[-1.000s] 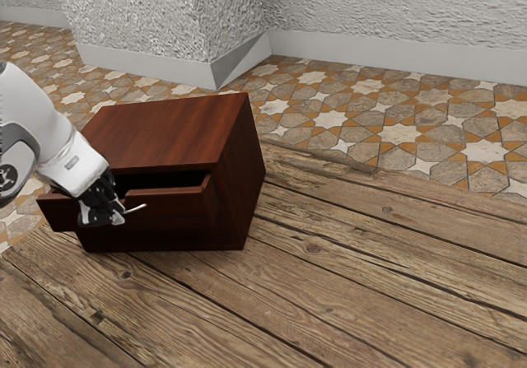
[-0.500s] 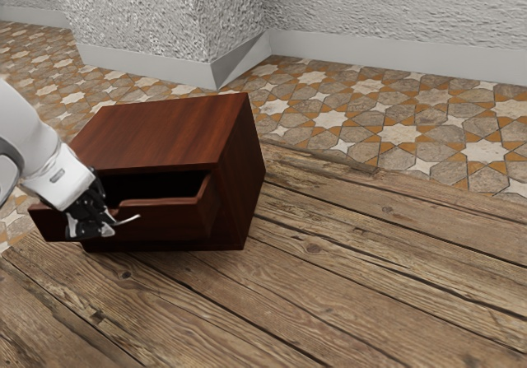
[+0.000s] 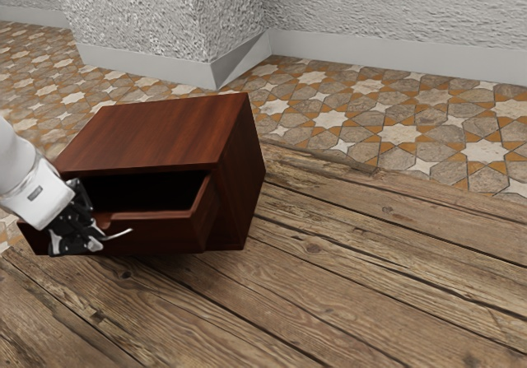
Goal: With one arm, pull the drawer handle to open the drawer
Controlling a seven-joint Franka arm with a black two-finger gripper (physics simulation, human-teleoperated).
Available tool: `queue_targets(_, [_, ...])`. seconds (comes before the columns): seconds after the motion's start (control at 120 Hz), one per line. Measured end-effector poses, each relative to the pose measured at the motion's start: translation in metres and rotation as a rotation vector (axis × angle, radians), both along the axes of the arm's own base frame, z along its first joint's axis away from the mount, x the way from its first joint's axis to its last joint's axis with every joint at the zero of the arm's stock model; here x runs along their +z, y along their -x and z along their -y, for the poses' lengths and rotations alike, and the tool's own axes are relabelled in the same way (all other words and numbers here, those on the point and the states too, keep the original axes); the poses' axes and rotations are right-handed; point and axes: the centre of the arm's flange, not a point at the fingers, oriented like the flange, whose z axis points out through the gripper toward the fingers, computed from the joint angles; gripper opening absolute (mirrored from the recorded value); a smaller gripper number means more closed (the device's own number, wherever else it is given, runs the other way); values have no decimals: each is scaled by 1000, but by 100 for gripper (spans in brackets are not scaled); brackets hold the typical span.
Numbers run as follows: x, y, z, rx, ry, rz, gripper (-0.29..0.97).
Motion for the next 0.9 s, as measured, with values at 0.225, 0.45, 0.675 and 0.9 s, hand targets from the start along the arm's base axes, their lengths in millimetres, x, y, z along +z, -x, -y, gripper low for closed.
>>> queue_targets(0.225, [2, 17, 9, -1, -14, 2, 1])
queue_targets(0.45, [-1, 29, 17, -6, -20, -2, 2])
queue_targets(0.675, [9, 46, 28, -20, -28, 20, 3])
queue_targets(0.9, [99, 99, 64, -46, -88, 89, 17])
